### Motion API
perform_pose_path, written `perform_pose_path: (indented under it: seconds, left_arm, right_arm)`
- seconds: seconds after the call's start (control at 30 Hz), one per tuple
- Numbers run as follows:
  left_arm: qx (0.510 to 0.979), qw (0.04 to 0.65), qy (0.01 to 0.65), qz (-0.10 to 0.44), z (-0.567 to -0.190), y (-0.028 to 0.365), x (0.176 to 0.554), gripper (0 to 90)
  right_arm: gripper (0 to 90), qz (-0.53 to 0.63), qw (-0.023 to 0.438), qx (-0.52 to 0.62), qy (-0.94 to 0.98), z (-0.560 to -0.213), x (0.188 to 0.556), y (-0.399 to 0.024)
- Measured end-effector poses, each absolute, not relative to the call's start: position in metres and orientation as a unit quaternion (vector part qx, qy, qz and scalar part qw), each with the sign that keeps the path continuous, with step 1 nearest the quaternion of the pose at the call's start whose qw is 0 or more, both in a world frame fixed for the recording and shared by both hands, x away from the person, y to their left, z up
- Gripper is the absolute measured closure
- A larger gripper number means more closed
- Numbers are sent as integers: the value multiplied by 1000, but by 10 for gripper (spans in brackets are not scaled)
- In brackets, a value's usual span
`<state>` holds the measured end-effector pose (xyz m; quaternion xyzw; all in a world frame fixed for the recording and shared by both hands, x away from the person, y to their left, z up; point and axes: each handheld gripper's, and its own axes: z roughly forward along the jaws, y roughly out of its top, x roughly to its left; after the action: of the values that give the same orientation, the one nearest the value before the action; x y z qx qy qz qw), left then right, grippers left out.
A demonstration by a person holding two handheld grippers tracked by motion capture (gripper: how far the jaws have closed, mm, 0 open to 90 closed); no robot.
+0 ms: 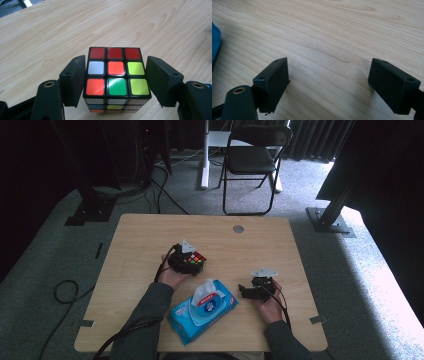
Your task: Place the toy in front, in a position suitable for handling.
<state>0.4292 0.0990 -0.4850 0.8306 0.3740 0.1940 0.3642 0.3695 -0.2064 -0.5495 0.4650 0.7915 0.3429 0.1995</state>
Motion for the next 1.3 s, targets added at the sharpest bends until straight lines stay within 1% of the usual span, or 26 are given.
perform_pose_path:
  seconds: [0.4,0.53,0.6,0.83,0.93,1.3]
  left_arm:
    - [824,372,387,183,-501,88,435,343]
    - [821,385,382,179,-497,91,433,340]
    - [817,391,382,184,-493,92,432,317]
    - [819,390,375,190,-478,101,427,314]
    - [820,385,381,185,-478,105,425,328]
    - [816,381,393,186,-480,114,418,329]
  right_arm:
    - [164,343,199,466,791,-549,369,-206]
    - [164,343,199,465,792,-550,370,-206]
    - [164,343,199,465,792,-550,370,-206]
    - [164,343,199,465,792,-550,370,-206]
    - [164,343,200,465,792,-550,370,-206]
    - [164,343,199,465,791,-550,370,-206]
